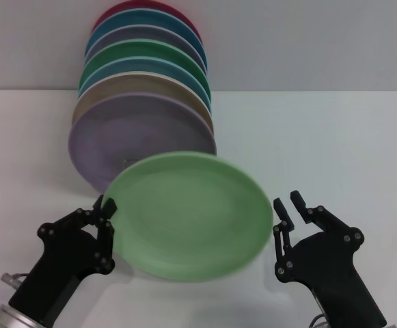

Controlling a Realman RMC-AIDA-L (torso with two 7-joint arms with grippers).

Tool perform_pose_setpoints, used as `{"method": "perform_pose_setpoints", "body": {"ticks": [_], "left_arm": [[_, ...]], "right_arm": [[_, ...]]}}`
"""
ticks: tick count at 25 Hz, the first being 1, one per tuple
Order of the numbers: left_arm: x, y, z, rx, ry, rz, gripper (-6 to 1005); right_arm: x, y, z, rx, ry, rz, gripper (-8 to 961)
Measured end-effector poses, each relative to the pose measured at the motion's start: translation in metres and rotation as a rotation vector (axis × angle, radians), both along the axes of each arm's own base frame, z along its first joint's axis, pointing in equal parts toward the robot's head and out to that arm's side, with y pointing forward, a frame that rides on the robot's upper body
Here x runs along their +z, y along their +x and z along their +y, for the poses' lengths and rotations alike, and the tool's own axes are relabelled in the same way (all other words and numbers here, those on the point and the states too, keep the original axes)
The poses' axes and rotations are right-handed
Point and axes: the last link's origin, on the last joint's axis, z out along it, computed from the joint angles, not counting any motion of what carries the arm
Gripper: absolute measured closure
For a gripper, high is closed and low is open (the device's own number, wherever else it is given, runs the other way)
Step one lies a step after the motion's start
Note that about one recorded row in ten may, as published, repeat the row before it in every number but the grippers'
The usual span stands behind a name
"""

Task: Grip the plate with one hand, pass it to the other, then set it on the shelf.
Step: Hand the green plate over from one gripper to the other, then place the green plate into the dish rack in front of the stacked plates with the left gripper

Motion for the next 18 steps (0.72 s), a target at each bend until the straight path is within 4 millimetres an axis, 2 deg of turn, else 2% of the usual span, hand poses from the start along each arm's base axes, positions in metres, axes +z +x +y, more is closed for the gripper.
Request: {"method": "perform_pose_setpoints", "body": {"ticks": [3,9,14,18], "left_arm": [[0.003,-0.001,-0.001,-0.002,0.015,-0.006,953],[0.012,-0.002,-0.007,-0.022,0.059,-0.025,958],[0.033,-0.001,-0.007,-0.049,0.166,-0.076,957],[0.054,-0.001,0.004,-0.074,0.283,-0.082,957]], "right_arm": [[0.000,0.000,0.001,0.008,-0.010,0.019,884],[0.008,-0.002,-0.005,0.073,-0.013,0.108,728],[0.010,0.004,-0.011,0.145,-0.057,0.144,635],[0.008,0.014,-0.011,0.151,-0.080,0.104,644]]}}
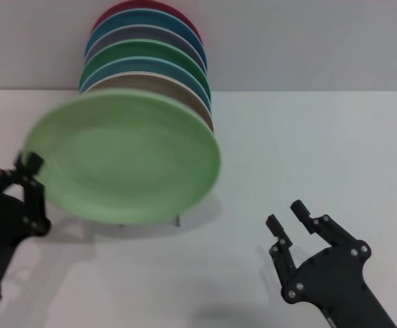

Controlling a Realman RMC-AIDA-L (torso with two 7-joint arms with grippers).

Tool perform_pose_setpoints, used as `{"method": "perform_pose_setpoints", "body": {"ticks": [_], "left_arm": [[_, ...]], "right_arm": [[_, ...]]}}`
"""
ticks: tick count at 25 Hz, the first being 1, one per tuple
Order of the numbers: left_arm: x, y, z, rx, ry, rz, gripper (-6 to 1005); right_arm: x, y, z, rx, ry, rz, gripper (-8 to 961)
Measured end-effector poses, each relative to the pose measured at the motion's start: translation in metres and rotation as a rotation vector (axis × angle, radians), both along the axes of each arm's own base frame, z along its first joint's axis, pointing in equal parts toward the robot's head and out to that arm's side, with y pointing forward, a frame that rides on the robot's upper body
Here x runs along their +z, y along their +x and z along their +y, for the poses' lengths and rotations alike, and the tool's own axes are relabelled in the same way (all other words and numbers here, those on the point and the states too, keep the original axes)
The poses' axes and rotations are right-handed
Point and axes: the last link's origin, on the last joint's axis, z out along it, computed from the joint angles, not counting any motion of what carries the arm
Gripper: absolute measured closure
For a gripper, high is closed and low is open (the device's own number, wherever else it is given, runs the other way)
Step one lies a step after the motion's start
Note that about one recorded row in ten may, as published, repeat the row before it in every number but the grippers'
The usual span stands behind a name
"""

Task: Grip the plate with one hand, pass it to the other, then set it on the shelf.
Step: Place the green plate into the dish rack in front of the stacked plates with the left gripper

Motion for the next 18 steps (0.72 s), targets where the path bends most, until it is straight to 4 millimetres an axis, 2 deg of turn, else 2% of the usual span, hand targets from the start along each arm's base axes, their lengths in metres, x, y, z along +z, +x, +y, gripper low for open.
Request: {"method": "perform_pose_setpoints", "body": {"ticks": [1,7,14,18], "left_arm": [[0.009,-0.001,0.004,-0.012,0.044,0.007,958],[0.026,-0.001,0.016,-0.047,0.143,0.070,959],[0.032,0.003,0.034,-0.074,0.257,0.274,958],[0.034,0.002,0.037,-0.077,0.276,0.321,958]], "right_arm": [[0.001,0.003,0.001,-0.007,0.004,-0.010,643],[0.002,0.024,0.014,-0.096,0.005,-0.062,642],[0.001,0.036,0.025,-0.165,-0.031,-0.053,644],[0.003,0.039,0.026,-0.181,-0.018,-0.053,642]]}}
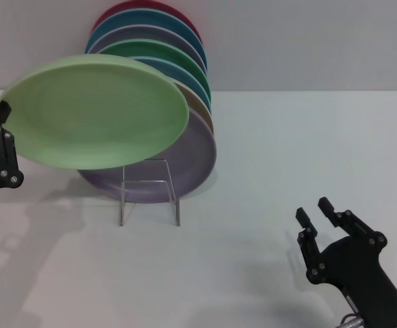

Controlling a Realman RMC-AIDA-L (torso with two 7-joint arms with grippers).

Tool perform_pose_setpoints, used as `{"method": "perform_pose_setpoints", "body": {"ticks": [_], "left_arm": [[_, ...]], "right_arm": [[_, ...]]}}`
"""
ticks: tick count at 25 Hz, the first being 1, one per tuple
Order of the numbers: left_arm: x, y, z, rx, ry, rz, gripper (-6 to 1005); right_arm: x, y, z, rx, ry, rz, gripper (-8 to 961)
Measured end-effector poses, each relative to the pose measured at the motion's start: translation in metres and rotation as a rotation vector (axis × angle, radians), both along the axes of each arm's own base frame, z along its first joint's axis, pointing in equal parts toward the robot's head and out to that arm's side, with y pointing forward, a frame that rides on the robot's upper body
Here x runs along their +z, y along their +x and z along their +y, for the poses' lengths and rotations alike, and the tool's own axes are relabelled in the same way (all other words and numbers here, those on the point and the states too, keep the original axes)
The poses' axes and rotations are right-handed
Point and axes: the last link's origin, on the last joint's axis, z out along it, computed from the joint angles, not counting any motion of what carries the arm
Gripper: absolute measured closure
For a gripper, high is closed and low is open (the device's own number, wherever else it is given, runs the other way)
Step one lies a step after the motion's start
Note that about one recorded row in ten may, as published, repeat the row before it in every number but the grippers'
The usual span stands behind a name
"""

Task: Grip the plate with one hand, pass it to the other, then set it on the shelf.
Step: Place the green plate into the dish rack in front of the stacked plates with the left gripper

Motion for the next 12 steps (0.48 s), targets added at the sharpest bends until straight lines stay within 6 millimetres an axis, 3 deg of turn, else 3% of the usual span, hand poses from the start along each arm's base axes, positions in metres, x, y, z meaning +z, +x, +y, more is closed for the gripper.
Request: {"method": "perform_pose_setpoints", "body": {"ticks": [12], "left_arm": [[-0.002,-0.004,0.003,-0.001,-0.029,0.076,957]], "right_arm": [[0.006,0.013,0.008,-0.071,0.036,-0.015,641]]}}
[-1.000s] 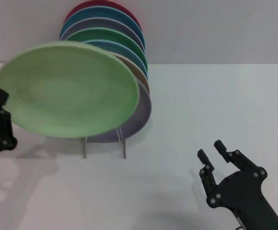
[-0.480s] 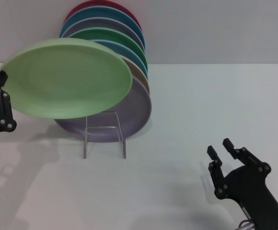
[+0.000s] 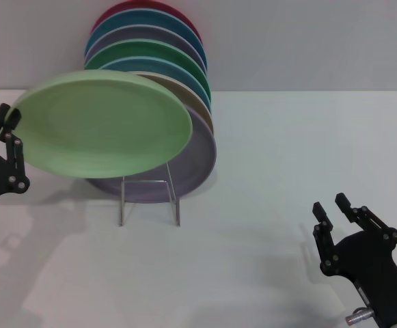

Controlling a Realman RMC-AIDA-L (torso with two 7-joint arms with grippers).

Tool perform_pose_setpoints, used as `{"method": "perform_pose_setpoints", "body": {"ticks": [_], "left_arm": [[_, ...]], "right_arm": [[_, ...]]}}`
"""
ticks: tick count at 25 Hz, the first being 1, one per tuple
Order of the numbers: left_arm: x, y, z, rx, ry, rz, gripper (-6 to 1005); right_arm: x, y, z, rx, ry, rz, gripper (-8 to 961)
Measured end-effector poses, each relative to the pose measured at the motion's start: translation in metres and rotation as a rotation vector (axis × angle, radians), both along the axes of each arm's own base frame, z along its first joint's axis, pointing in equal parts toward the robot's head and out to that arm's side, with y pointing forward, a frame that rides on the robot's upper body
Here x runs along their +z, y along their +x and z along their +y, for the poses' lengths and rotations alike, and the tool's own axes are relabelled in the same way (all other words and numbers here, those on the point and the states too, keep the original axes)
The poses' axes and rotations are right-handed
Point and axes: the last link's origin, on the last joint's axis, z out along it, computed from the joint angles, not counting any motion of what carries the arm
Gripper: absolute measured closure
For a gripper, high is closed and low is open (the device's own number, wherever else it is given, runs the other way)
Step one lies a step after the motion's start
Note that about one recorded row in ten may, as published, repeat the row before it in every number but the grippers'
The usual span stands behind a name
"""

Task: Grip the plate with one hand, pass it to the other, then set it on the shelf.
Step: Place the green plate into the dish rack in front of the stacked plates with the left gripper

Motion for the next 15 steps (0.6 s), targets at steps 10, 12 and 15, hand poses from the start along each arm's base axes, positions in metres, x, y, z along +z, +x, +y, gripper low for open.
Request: {"method": "perform_pose_setpoints", "body": {"ticks": [10,12,15], "left_arm": [[-0.013,0.004,0.005,-0.006,-0.068,0.038,956],[-0.015,0.004,0.006,-0.003,-0.072,0.048,956],[-0.023,0.006,0.009,0.006,-0.079,0.097,956]], "right_arm": [[0.002,0.002,0.002,-0.007,0.011,-0.004,642],[0.002,0.002,0.002,-0.007,0.012,-0.007,642],[0.002,0.002,0.003,-0.006,0.013,-0.007,642]]}}
